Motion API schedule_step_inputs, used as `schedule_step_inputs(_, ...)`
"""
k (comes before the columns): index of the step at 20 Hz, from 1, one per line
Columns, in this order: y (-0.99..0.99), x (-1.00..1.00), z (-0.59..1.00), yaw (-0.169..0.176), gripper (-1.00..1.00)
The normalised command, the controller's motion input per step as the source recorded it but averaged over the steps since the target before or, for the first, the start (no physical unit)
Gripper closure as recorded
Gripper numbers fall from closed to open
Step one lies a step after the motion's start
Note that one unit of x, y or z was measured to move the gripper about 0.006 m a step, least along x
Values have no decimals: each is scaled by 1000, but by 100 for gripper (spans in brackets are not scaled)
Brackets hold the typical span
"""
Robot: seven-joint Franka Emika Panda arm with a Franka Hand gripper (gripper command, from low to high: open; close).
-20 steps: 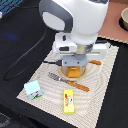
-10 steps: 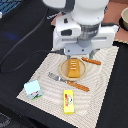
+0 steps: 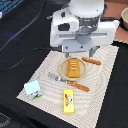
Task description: Interact with the objects in diverse but meaningful ways.
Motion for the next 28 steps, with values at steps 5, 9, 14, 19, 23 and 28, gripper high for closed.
schedule_step_inputs(5, -762, 90, 0, -20, -100)
schedule_step_inputs(9, -709, 157, 0, -10, -100)
schedule_step_inputs(14, -751, 138, -33, -26, -100)
schedule_step_inputs(19, -627, 343, -14, -19, -100)
schedule_step_inputs(23, -498, 468, -9, 0, -100)
schedule_step_inputs(28, -418, 478, -57, -6, -100)
